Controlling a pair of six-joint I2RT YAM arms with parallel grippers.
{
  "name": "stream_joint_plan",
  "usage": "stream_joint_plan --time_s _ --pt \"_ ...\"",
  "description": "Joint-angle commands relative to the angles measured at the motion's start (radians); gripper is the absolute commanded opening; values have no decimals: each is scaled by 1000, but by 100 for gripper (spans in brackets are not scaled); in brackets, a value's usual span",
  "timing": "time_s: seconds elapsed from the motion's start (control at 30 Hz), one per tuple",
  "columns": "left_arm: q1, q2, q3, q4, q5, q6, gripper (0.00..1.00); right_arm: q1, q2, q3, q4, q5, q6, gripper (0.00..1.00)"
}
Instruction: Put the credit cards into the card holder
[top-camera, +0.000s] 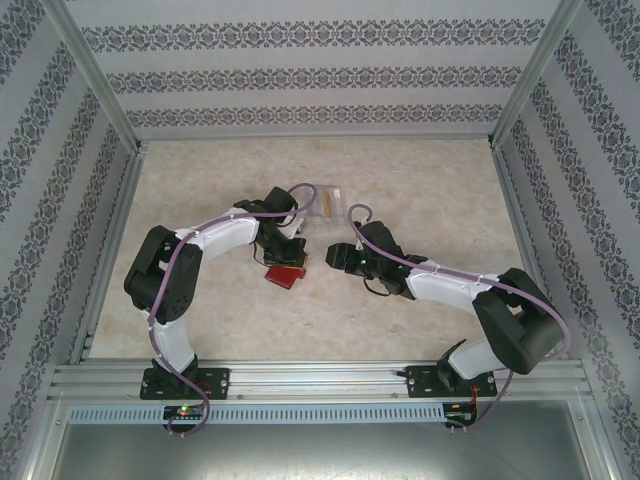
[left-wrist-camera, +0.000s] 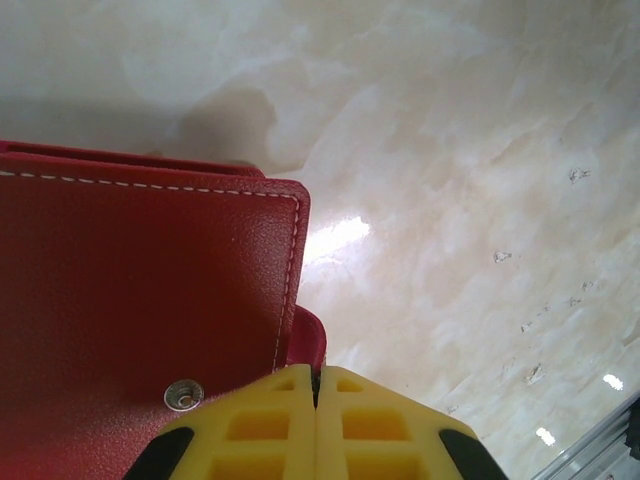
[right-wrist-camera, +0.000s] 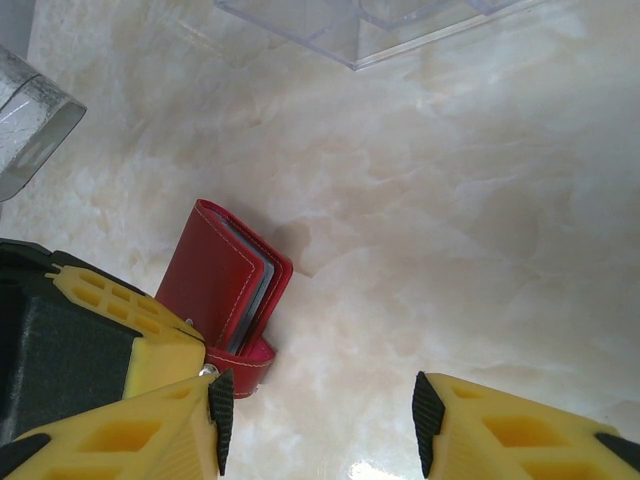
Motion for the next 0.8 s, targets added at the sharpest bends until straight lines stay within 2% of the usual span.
stream_joint_plan --time_s 0.0,0.17,0.3,0.5,0.77 --pt "-8 7 26 -47 21 25 0 -6 8 16 -14 -6 -7 53" --pt "2 -39 22 -48 31 31 0 -6 43 43 -13 -56 -18 53" --pt "19 -73 8 -45 29 42 0 -7 163 144 -35 -206 -6 51" --pt "57 -56 -28 6 73 34 0 -6 294 177 87 -269 161 48" --pt "78 -47 -36 15 83 39 0 -6 375 218 195 -331 252 48"
